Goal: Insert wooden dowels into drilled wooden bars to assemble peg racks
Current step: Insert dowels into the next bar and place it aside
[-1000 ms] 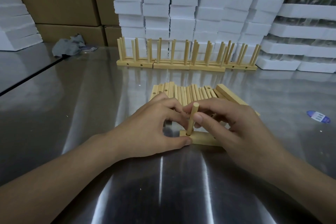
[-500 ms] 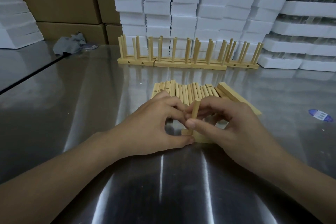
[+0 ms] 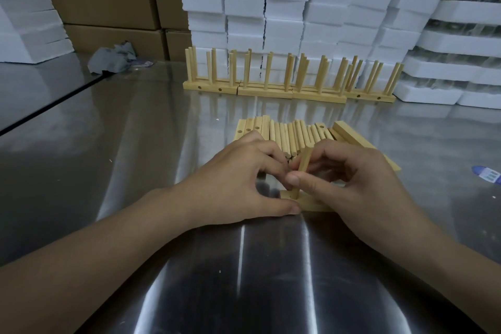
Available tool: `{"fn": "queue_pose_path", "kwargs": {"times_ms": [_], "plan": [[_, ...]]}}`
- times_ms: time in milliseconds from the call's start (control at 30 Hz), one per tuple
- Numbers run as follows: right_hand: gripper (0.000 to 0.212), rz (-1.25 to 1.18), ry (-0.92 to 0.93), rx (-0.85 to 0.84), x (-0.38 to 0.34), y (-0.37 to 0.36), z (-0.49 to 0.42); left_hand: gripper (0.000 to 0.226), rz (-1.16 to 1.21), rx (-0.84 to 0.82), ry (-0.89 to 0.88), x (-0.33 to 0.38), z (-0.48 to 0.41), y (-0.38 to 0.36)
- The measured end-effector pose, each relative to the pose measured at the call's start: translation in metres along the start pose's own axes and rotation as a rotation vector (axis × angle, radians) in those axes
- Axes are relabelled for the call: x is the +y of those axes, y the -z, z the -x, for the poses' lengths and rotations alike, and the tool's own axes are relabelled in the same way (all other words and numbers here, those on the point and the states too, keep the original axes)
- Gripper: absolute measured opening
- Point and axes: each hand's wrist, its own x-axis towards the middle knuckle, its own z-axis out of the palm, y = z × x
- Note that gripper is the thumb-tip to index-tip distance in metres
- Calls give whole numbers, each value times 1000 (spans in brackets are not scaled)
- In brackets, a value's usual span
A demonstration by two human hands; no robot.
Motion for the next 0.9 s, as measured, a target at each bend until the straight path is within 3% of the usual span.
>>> {"fn": "queue_pose_path", "kwargs": {"times_ms": [233, 500, 600, 900], "plan": [[30, -24, -17, 49, 1, -6, -1, 36, -41, 28, -5, 0, 0, 0], [9, -161, 12, -33, -1, -1, -3, 37, -2, 12, 4, 0, -1, -2], [15, -234, -33, -4, 1, -3, -6, 35, -2, 24, 3, 0, -1, -2], [23, -71, -44, 78, -5, -7, 0, 27, -24, 39, -23, 0, -3, -3]]}}
